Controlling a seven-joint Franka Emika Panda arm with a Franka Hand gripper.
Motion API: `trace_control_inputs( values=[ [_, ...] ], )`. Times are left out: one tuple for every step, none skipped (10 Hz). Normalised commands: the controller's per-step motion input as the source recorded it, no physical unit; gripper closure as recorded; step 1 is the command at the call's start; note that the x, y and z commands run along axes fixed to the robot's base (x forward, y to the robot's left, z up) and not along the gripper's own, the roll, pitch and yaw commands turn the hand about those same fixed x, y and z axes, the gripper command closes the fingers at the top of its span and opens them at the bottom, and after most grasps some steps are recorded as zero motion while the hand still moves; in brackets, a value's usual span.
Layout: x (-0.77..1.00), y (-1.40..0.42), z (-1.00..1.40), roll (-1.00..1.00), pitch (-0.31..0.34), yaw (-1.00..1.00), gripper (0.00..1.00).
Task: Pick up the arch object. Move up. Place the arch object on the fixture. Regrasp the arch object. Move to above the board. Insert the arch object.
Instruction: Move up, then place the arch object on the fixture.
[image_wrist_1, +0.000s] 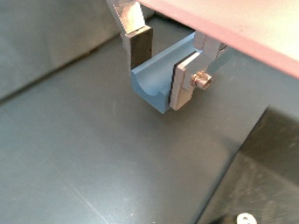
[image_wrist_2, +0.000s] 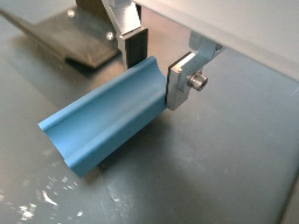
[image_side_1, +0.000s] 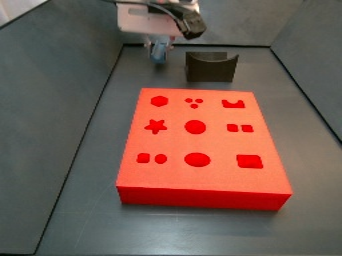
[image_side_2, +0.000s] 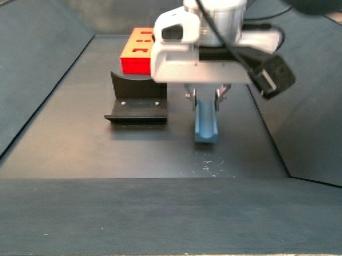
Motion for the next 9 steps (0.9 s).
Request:
trace_control_inputs(
  values=[
    [0.0, 0.0, 0.42, -0.03, 0.039, -0.02, 1.0],
    [-0.01, 0.0, 0.21, -0.04, 0.034, -0.02, 1.0],
    [0.0, 0.0, 1.0, 0.0, 0.0, 0.0, 1.0],
    [-0.01, 0.0, 1.0, -0.01, 0.004, 0.0, 1.0],
    [-0.01, 0.0, 1.0, -0.01, 0.013, 0.0, 1.0],
    [-0.02, -0.01, 1.0, -0.02, 0.015, 0.01, 1.0],
    [-0.02, -0.01, 1.0, -0.04, 0.017, 0.01, 1.0],
    [-0.02, -0.01, 1.0, -0.05, 0.019, 0.01, 1.0],
    [-0.02, -0.01, 1.0, -0.06, 0.023, 0.01, 1.0]
  ],
)
